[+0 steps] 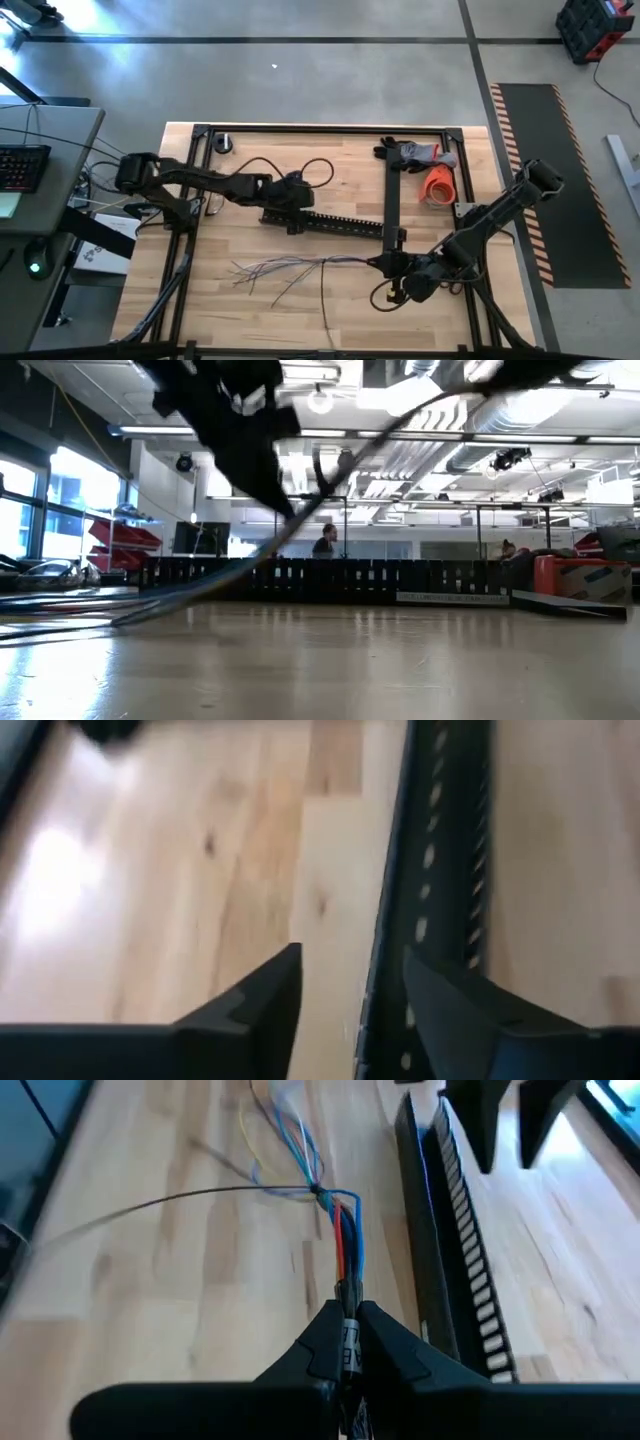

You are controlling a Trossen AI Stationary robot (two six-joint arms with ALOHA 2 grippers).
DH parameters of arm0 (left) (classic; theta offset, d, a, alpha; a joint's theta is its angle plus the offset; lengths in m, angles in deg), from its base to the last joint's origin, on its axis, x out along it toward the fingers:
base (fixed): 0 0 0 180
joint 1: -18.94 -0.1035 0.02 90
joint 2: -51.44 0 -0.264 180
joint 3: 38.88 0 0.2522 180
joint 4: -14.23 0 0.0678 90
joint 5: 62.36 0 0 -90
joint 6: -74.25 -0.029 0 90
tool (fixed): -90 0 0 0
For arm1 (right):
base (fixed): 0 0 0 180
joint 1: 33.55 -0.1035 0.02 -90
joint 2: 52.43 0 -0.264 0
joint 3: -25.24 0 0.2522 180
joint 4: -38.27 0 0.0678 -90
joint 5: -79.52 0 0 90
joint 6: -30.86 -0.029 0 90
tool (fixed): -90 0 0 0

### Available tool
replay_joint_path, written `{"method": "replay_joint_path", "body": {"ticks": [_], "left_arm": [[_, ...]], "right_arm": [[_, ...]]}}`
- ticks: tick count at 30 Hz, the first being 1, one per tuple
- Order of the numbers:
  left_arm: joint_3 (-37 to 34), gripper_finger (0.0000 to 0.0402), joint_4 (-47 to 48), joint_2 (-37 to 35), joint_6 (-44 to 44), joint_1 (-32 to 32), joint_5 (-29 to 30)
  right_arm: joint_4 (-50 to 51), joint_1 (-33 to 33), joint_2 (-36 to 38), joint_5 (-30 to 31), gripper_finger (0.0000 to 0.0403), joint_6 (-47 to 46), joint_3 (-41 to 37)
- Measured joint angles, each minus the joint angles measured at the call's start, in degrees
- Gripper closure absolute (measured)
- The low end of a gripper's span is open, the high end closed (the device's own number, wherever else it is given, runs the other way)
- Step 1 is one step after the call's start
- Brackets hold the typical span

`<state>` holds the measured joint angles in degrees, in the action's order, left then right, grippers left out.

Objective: Ziptie cables
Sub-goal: Put the cable wires into the black cable duct

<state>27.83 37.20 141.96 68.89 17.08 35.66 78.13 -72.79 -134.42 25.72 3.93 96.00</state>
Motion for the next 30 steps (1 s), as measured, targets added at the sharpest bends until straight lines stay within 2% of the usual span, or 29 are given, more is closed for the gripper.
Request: {"method": "replay_joint_path", "body": {"ticks": [4, 9, 11, 14, 17, 19, 21, 25, 28, 30], "left_arm": [[1.0, 0.0217, 0.6, -4.6, -2.0, 4.1, -1.7], [-0.3, 0.0222, -0.1, -5.2, -0.7, 15.1, 1.2], [-0.6, 0.0231, 0.0, -4.0, -0.8, 21.2, 6.7], [-0.7, 0.0245, -0.7, -1.6, 0.7, 30.0, 20.3], [-0.7, 0.025, -3.4, 0.4, 5.7, 35.6, 29.5], [-0.7, 0.0246, -4.0, 1.4, 10.6, 37.5, 30.2], [-0.7, 0.0232, -4.2, 2.4, 14.6, 38.5, 28.4], [-0.7, 0.0185, -4.1, 5.4, 18.5, 38.7, 24.8], [-0.7, 0.0145, -4.6, 8.1, 18.8, 38.6, 25.1], [-0.7, 0.0124, -4.5, 9.7, 19.1, 38.4, 27.7]], "right_arm": [[1.5, -0.2, 0.0, 3.2, 0.04, -0.2, 2.7], [2.1, -0.2, -0.1, 5.9, 0.04, -3.0, 3.3], [2.9, -0.6, -0.4, 7.2, 0.04, -4.0, 3.3], [2.9, -1.1, -0.4, 9.9, 0.04, -3.6, 3.3], [2.9, -1.4, -0.4, 10.7, 0.04, -3.4, 3.7], [2.2, -1.4, -0.4, 10.8, 0.04, -2.7, 3.8], [2.3, -1.4, -0.4, 11.5, 0.04, -2.8, 3.8], [1.1, -1.4, -0.4, 12.7, 0.04, -2.4, 3.8], [0.1, -1.4, -0.4, 12.9, 0.04, -0.5, 3.8], [-0.3, -1.4, -0.4, 12.9, 0.04, 0.3, 3.8]]}}
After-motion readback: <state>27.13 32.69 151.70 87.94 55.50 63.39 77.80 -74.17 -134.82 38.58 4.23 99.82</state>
